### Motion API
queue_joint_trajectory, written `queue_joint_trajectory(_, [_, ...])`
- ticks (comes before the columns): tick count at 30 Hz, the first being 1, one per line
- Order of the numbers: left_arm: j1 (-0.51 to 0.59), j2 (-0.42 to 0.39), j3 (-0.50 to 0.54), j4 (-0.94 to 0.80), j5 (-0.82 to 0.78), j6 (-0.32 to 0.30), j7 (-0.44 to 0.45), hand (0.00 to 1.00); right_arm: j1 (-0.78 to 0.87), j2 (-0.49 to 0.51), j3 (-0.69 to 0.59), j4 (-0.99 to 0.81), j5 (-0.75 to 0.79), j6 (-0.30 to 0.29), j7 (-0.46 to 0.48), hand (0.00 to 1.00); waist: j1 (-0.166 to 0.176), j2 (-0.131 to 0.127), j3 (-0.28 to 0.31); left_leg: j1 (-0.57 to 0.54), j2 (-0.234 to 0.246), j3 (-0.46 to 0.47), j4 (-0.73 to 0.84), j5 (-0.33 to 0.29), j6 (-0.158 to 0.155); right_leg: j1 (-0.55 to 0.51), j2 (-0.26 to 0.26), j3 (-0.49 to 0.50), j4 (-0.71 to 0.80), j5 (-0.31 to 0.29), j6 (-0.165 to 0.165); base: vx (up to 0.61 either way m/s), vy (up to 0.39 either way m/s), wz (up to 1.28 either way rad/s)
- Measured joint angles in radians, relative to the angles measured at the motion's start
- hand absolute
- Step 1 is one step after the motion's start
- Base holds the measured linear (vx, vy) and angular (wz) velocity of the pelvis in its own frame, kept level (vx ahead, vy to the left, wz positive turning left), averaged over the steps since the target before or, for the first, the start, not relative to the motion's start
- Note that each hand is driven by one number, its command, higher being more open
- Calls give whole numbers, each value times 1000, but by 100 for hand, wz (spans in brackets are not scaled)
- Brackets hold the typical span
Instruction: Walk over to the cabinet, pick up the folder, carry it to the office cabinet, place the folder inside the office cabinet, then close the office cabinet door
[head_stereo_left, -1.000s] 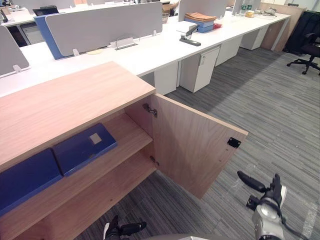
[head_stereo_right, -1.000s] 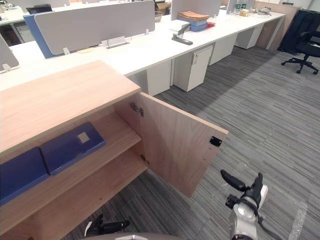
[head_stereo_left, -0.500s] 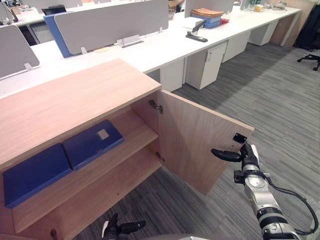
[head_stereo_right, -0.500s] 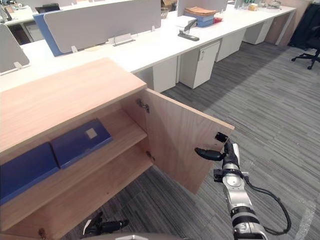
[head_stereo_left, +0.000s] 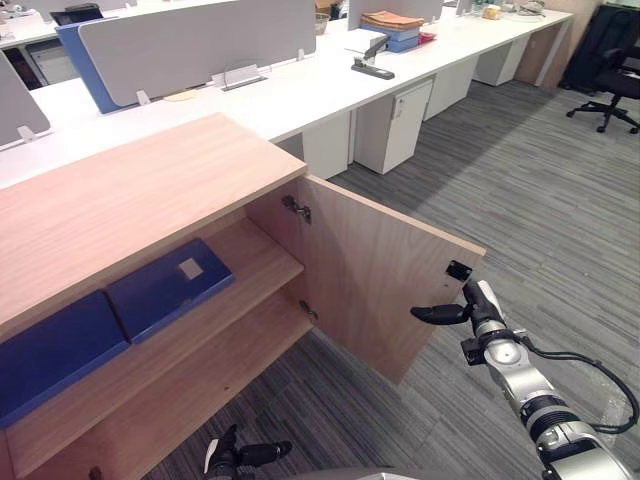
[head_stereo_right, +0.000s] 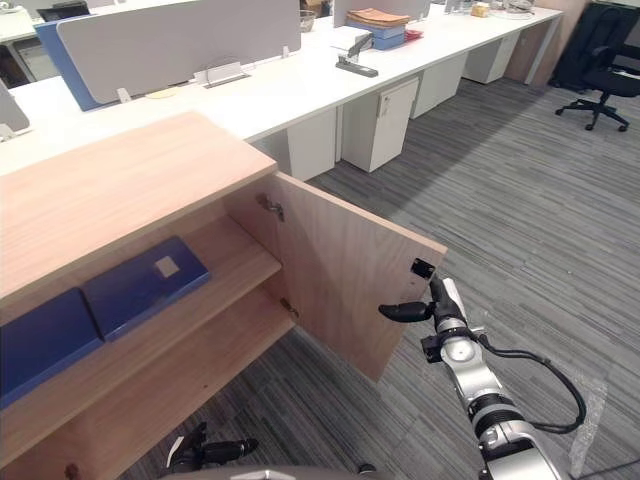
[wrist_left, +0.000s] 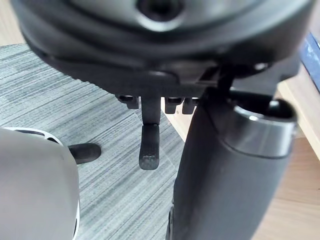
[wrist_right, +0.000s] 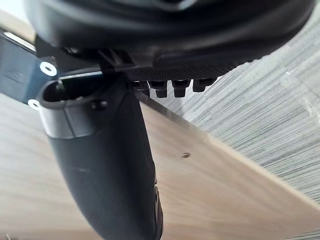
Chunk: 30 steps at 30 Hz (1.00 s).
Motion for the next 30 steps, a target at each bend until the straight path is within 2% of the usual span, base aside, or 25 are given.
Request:
queue_joint_trajectory(1, [-4, 3, -7, 7, 0, -1, -1, 100, -2, -29, 68, -2, -19, 3, 9, 100, -1, 0, 0, -1, 2, 0, 0, 0, -1, 0, 2, 0, -1, 1, -1, 3, -12, -4])
queue_joint_trajectory(3, [-13, 8, -13, 21, 2, -1, -1, 100, -7, -113, 298, -42, -152, 7, 106, 100, -4, -3, 2, -3, 16, 0, 0, 2, -6, 0, 16, 0, -4, 2, -4, 6, -23, -1])
queue_joint_trajectory(4, [-17, 11, -13, 27, 3, 0, -1, 100, -11, -135, 394, -103, -209, 4, 188, 100, -4, -4, 3, -3, 25, 0, 0, 3, -9, 0, 25, -1, -4, 0, -10, 11, -36, -1])
queue_joint_trajectory(5, [-18, 11, -13, 27, 4, 0, -1, 100, -13, -139, 437, -134, -235, -2, 223, 100, -4, -4, 3, -2, 30, 0, 0, 3, -9, 0, 30, -1, -4, -1, -13, 15, -67, 1])
queue_joint_trajectory(7, [-26, 11, -13, 27, 31, 0, -15, 100, -15, -119, 549, -213, -268, -51, 363, 100, 1, -3, 8, -1, 42, -3, 1, 3, -9, 1, 42, -4, 0, -6, -20, 10, -58, 2])
queue_joint_trajectory(10, [-41, 4, -14, 27, 39, 1, -30, 100, 25, -59, 625, -255, -276, -126, 492, 100, 19, 3, 17, -4, 44, -10, 1, 3, -9, 3, 43, -8, 3, -9, -24, 2, -4, 5])
queue_joint_trajectory(14, [-43, 6, -10, 25, 39, 0, -34, 100, 90, -10, 604, -239, -282, -157, 519, 100, 29, -2, 21, -4, 34, -37, 3, 4, -10, 16, 31, -30, 9, -19, -20, -4, 13, 20])
queue_joint_trajectory(18, [-40, 11, 14, 25, 36, 0, -35, 100, 141, 59, 504, -148, -352, -157, 485, 100, 34, -7, 21, -4, 25, -50, 6, 3, -9, 18, 19, -40, 25, -30, -16, -29, 33, 9])
queue_joint_trajectory(22, [-27, 15, 80, 25, 35, 1, -33, 100, 182, 145, 424, -61, -435, -155, 449, 100, 36, -13, 19, -3, 19, -75, 8, 3, -9, 22, 10, -62, 46, -47, -12, -14, 10, 17])
queue_joint_trajectory(25, [-16, 15, 114, 24, 33, 1, -32, 100, 200, 212, 349, 62, -473, -132, 406, 100, 45, -12, 17, -3, 10, -109, 8, 3, -9, 42, 0, -95, 50, -61, -8, 8, 15, 37])
queue_joint_trajectory(30, [33, 2, 164, 25, 22, 3, -17, 100, 206, 326, 161, 273, -513, -52, 284, 100, 74, -5, 14, -5, -11, -181, 7, 5, -7, 76, -25, -166, 74, -92, 0, 42, 11, 43])
